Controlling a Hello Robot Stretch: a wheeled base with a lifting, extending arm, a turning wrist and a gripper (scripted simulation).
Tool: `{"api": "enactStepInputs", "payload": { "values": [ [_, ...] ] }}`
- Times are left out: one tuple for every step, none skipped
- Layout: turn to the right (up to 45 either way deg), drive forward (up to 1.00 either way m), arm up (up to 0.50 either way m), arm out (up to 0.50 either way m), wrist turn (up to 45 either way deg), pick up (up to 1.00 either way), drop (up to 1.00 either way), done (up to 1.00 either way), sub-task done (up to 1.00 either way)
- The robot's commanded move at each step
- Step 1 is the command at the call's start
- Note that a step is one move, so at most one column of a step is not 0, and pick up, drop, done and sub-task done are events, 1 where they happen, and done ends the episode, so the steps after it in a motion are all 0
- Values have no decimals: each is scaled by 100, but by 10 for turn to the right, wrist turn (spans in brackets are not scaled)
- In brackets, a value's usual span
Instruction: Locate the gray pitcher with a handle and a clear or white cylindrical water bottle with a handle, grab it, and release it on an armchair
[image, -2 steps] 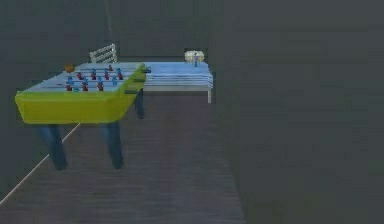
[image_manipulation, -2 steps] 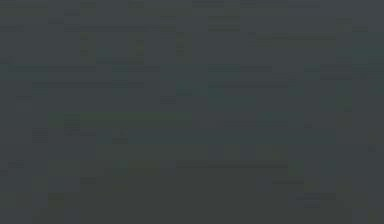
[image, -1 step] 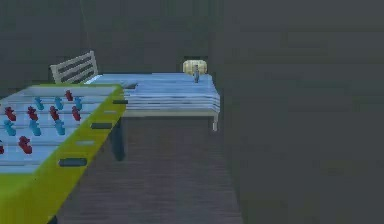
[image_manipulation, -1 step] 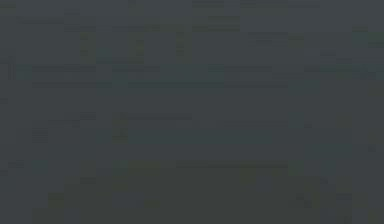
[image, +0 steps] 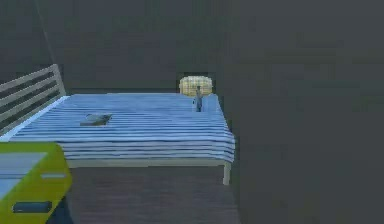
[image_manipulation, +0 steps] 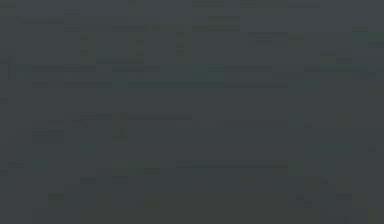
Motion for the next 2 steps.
{"api": "enactStepInputs", "payload": {
  "values": [
    [0, 100, 0, 0, 0, 0, 0, 0, 0],
    [0, 10, 0, 0, 0, 0, 0, 0, 0]
  ]
}}
